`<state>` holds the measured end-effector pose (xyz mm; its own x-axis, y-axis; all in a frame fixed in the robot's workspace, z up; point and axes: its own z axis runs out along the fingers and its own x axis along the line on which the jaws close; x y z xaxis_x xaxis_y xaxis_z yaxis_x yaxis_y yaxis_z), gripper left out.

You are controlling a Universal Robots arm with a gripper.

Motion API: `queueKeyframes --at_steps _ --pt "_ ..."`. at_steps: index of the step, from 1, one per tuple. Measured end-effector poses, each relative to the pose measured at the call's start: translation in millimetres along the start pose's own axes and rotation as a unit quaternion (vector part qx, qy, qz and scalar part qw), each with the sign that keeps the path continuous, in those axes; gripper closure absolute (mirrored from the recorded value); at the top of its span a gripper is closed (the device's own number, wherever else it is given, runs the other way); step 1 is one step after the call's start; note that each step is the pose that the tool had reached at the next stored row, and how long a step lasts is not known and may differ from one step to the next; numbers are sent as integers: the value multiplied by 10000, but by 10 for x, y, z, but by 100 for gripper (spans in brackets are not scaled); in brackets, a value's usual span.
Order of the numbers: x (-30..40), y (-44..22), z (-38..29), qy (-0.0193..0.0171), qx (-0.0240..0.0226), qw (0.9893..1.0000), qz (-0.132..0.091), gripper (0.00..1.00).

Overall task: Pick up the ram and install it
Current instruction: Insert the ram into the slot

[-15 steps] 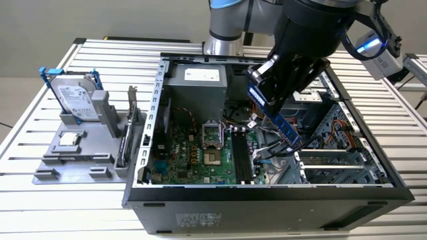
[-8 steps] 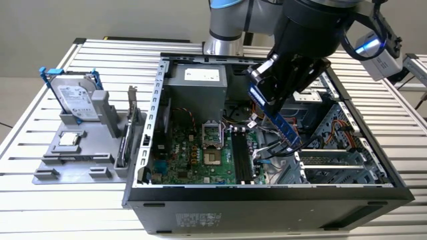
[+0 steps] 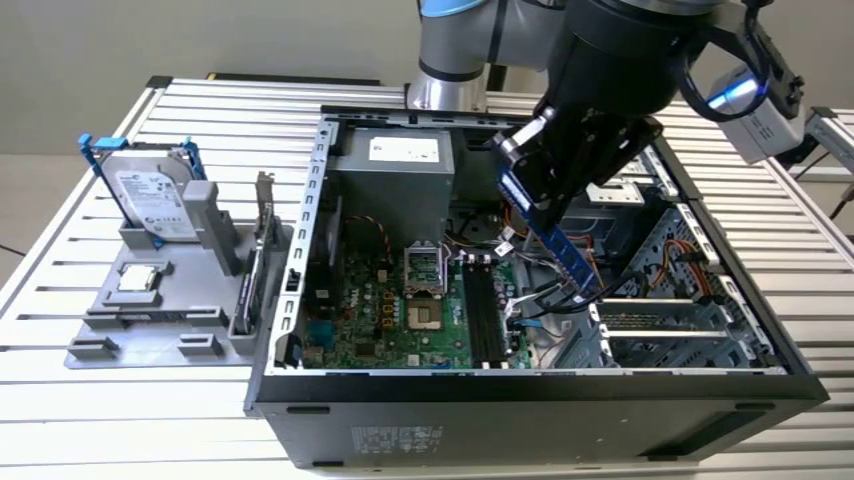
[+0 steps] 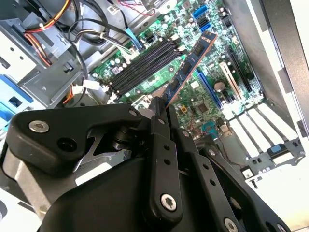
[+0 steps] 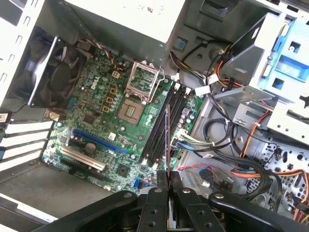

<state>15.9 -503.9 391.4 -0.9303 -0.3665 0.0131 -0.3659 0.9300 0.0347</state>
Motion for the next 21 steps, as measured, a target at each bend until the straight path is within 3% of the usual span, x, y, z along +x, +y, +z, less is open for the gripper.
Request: queueKeyframes --at_steps 9,21 --pt "0 0 0 -9 -3 9997 262 100" --pt "1 0 0 -25 -9 9975 711 100"
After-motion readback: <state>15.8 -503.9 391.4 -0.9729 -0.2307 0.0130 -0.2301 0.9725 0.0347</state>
